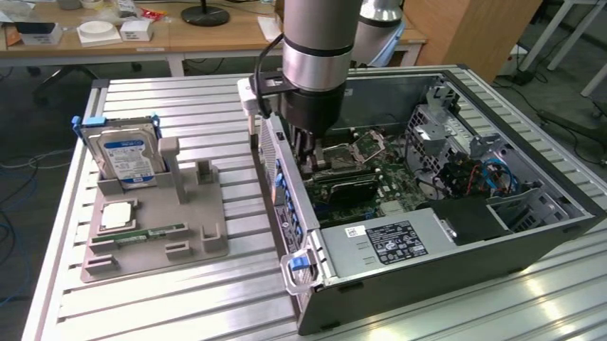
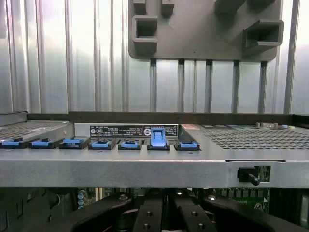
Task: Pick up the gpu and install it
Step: 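Press down on the gpu until it lock into place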
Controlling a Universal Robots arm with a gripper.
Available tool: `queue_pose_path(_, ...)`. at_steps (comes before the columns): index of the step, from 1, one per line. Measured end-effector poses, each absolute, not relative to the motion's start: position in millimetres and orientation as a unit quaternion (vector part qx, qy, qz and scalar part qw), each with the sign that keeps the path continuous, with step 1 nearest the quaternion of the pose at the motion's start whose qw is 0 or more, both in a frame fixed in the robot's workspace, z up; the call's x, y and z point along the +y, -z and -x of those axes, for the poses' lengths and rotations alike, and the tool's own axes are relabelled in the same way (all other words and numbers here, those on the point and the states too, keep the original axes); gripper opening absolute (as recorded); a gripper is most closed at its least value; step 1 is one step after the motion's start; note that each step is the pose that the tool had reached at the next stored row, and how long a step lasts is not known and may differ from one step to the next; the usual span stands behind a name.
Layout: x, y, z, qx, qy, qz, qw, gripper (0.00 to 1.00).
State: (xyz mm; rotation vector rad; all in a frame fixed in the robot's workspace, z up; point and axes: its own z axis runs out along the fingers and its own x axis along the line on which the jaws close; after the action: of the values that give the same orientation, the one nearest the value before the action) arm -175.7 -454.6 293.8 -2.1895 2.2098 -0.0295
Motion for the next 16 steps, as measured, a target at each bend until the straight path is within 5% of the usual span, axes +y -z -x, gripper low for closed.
queue_pose_path(16,-444.7,-289.4,169.1,0.71,0.009,0.704,0.015,0.1)
